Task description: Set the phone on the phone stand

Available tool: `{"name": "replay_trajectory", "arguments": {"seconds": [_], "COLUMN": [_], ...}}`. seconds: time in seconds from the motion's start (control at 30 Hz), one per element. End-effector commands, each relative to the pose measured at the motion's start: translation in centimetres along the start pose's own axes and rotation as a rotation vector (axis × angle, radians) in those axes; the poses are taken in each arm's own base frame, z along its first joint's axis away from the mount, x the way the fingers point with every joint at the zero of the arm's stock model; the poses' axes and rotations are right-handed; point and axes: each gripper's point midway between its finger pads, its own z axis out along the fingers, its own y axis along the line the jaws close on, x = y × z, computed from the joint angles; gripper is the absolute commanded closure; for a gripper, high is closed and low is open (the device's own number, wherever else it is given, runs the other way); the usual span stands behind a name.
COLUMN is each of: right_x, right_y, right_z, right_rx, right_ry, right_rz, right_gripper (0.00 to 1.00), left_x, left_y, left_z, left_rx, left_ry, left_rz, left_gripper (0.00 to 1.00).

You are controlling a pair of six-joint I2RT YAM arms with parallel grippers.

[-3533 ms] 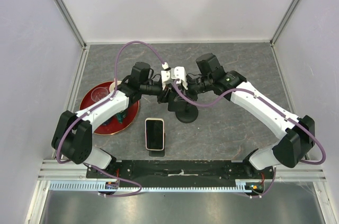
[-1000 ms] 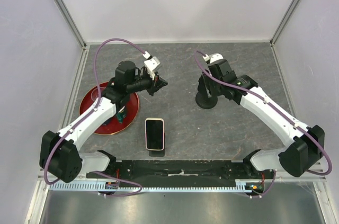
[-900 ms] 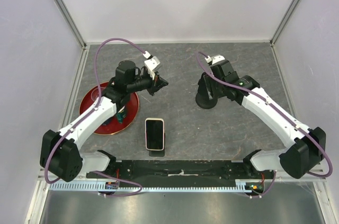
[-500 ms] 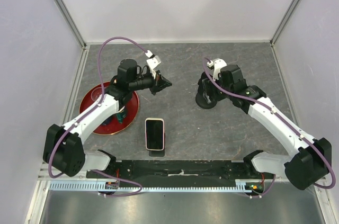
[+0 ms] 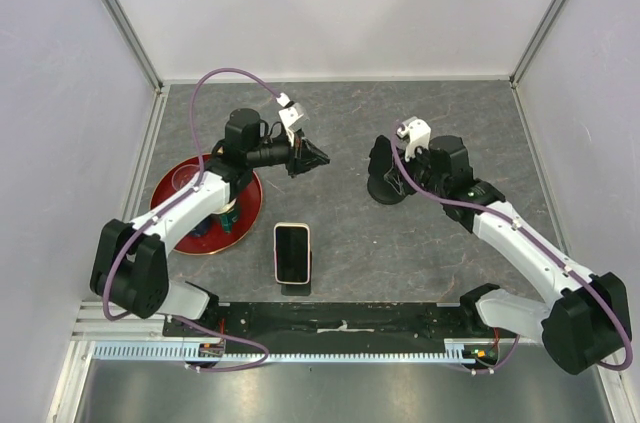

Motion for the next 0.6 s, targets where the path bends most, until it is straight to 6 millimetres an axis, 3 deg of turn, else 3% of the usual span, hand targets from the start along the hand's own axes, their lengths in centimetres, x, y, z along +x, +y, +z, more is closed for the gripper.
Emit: {"name": "replay_trajectory", "arguments": {"seconds": [0.0, 0.1, 0.17, 0.2, 0.23, 0.33, 0.43, 0.57], "right_x": [-4.0, -4.1, -4.1, -4.1, -4.0, -3.7, -3.3, -3.1], "right_y": [4.5, 7.2, 8.0, 8.3, 8.9, 9.7, 9.4, 9.3], "right_z": [-1.0, -1.6, -1.8, -1.7, -1.8, -1.6, -1.2, -0.6], "right_rx": [-0.256, -0.422, -0.475, -0.500, -0.535, -0.596, -0.585, -0.570], "right_ry": [-0.173, -0.189, -0.186, -0.180, -0.172, -0.144, -0.121, -0.095], "right_rz": [-0.098, -0.122, -0.125, -0.125, -0.122, -0.109, -0.103, -0.117], "right_gripper": [1.00, 1.00, 1.00, 1.00, 1.00, 1.00, 1.00, 1.00], "left_x": [-0.8, -0.6, -0.4, -0.5, -0.6, -0.4, 0.4, 1.0], "left_y": [-0.5, -1.4, -2.0, -2.1, -2.3, -2.3, -3.4, -3.2], "left_z": [0.6, 0.6, 0.5, 0.4, 0.2, -0.3, -0.7, -0.1], "left_rx": [0.089, 0.154, 0.189, 0.198, 0.211, 0.222, 0.319, 0.347], "left_ry": [-0.041, -0.049, -0.055, -0.062, -0.064, -0.074, -0.066, -0.064], "left_rz": [0.007, 0.017, 0.025, 0.034, 0.014, 0.014, 0.005, 0.000], "left_gripper": [0.69, 0.57, 0.52, 0.36, 0.33, 0.29, 0.28, 0.28]}}
